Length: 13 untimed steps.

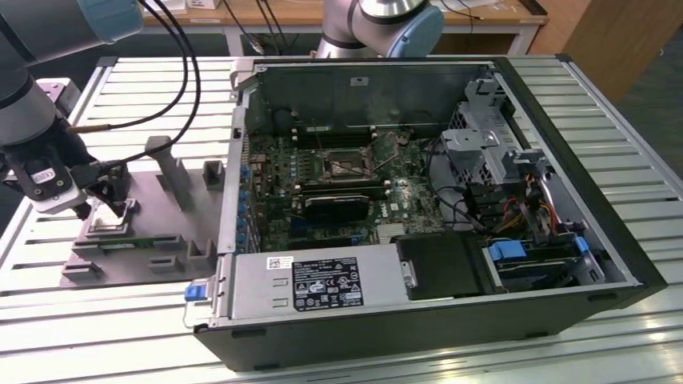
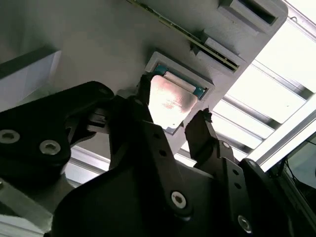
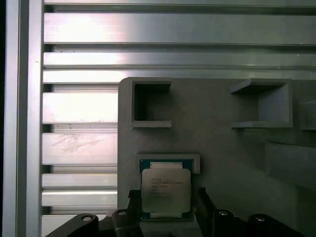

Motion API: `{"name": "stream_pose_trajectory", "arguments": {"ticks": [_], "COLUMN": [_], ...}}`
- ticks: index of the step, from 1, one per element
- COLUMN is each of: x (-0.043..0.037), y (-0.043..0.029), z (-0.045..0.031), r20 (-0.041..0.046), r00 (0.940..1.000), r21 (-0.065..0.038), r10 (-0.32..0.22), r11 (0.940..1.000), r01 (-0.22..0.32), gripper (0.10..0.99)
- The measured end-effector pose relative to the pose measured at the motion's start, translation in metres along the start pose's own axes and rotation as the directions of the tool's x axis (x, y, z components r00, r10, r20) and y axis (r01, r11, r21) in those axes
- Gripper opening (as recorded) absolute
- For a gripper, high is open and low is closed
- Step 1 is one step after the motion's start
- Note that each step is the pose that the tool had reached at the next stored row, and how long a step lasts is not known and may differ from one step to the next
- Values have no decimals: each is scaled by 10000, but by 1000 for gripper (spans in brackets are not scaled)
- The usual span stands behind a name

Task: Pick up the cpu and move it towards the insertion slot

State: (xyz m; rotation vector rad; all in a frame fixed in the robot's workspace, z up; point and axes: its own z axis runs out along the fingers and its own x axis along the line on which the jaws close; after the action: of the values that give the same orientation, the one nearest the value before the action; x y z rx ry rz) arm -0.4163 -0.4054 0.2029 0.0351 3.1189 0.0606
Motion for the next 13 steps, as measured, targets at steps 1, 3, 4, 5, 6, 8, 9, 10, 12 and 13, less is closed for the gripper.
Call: {"name": "stream_pose_trajectory", "arguments": {"ticks": [1,3,4,5,6,8,9,10,12,13], "x": [0,0,0,0,0,1,1,2,2,3], "y": [0,0,0,0,0,-2,-3,-3,-4,-4], "z": [0,0,1,4,12,40,59,76,103,111], "r20": [0,0,0,2,5,9,18,23,25,25], "r00": [10000,10000,10000,10000,10000,10000,10000,10000,10000,10000], "r21": [0,1,0,-1,-3,0,-1,-1,-1,-1], "r10": [0,0,0,0,0,-1,-1,-1,-1,-1], "r11": [10000,10000,10000,10000,10000,10000,10000,10000,10000,10000], "r01": [0,0,0,0,0,1,1,1,1,1], "gripper": [584,647,647,647,647,647,647,647,647,647]}}
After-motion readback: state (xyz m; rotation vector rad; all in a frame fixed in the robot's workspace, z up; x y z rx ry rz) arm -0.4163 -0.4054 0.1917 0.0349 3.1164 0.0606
